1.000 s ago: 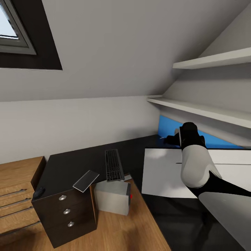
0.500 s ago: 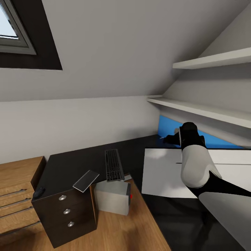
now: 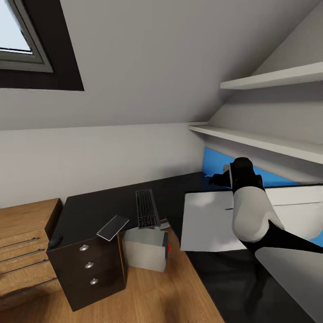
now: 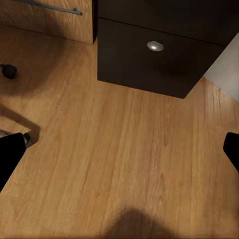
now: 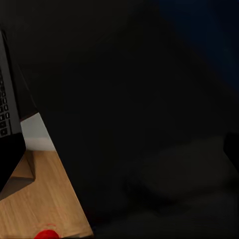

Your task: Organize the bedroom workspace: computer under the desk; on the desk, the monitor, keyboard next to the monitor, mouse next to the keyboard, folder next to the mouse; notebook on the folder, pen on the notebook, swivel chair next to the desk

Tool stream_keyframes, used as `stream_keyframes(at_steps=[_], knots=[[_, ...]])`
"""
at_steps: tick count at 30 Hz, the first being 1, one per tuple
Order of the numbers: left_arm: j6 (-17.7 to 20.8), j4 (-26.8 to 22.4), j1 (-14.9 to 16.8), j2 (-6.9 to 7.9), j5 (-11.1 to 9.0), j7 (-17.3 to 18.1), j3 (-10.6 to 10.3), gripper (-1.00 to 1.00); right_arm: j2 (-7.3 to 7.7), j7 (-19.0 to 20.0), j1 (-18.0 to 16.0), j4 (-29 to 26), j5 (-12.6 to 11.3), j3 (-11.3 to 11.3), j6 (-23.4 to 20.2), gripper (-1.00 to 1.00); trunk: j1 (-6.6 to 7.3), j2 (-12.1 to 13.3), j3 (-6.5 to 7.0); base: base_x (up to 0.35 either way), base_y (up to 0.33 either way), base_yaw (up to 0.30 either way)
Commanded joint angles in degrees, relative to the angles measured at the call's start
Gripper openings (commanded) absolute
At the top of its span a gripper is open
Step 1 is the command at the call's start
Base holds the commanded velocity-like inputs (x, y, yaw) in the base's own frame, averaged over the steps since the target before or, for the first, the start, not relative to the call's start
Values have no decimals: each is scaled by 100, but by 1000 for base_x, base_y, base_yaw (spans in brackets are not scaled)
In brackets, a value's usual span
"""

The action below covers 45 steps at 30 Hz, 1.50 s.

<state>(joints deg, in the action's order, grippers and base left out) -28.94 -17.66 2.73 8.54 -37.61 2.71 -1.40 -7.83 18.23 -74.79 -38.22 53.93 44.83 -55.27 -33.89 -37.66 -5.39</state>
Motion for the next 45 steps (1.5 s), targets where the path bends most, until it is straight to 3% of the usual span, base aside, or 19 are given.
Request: stream_keyframes(at_steps=[1, 26, 29, 31, 37, 42, 44, 45], knots=[[-15, 2, 6, 3, -55, 28, -16, 100, -8, 48, -9, -10, 74, 35, -1, 100, -2, -9, -11, -10, 0, 0], [-20, -5, 4, -4, -42, 35, -20, 100, 1, 49, -9, -5, 67, 35, -1, 100, -2, -9, -11, -18, 0, 0], [-17, -8, 3, -9, -37, 37, -22, 100, -35, 63, -9, -7, 61, 30, 3, 100, -2, -9, -11, 0, 0, 0], [-15, -9, 5, -10, -36, 34, -25, 100, -217, 100, -12, -8, -16, -28, 5, 100, -2, -9, -11, 0, 0, 0], [-13, -9, 2, -10, -41, 29, -27, 100, -217, 57, -46, 58, -91, -97, -90, 100, -2, -9, -11, 0, 0, 0], [-11, -9, 0, -13, -44, 28, -27, 100, -217, -203, -504, 535, -168, -102, -331, 100, -2, -9, -11, 0, 0, 0], [-10, -9, 1, -16, -44, 28, -27, 100, -217, -551, -779, 977, -185, -69, -379, 100, -2, -9, -11, 0, 0, 0], [-10, -9, 2, -17, -45, 28, -27, 100, -217, -975, -995, 1414, -218, 14, -408, 100, -2, -9, -11, 0, 0, 0]])
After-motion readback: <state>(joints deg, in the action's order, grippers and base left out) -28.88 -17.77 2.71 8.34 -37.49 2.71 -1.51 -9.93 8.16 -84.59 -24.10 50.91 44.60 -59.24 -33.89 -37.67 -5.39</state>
